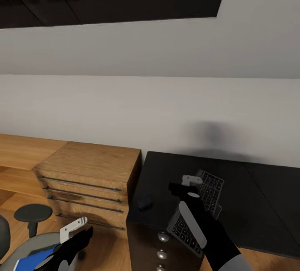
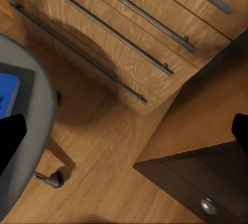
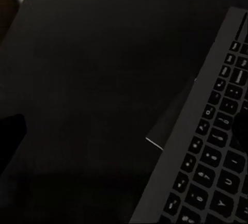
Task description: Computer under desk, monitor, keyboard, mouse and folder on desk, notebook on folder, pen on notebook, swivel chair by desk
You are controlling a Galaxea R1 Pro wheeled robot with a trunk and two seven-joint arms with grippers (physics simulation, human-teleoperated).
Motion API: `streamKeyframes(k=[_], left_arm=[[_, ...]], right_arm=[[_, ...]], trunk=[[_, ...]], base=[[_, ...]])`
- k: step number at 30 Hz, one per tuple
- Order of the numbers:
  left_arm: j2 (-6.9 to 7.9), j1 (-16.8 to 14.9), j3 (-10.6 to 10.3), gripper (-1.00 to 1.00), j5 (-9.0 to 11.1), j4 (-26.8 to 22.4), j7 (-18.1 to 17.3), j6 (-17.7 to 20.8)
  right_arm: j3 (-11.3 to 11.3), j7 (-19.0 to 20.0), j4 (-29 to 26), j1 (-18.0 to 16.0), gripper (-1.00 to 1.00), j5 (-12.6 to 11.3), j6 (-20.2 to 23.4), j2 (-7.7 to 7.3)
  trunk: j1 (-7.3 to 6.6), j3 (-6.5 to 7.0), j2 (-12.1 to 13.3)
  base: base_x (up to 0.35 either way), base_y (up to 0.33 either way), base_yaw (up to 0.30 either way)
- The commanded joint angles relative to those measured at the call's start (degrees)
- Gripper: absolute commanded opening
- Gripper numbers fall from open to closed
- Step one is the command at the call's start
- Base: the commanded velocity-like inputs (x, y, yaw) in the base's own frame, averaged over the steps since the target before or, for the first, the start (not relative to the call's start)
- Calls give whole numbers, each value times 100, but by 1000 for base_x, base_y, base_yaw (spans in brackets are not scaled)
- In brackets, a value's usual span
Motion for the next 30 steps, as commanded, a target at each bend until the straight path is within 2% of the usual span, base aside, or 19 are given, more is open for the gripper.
streamKeyframes(k=[1, 21, 30], left_arm=[[-3, -1, 2, 100, 61, -10, 41, 23], [-3, -1, -10, 100, 68, -58, 39, 45], [-3, -1, -12, 100, 70, -78, 50, 65]], right_arm=[[12, -50, -4, -6, 100, -46, 13, -6], [-2, -59, 253, -6, 100, -42, 13, -62], [0, -69, 252, -6, 100, -37, 13, -57]], trunk=[[3, -7, -4], [3, -9, -4], [200, -170, -365]], base=[[164, 0, 37], [18, 0, 4], [0, 0, 0]])
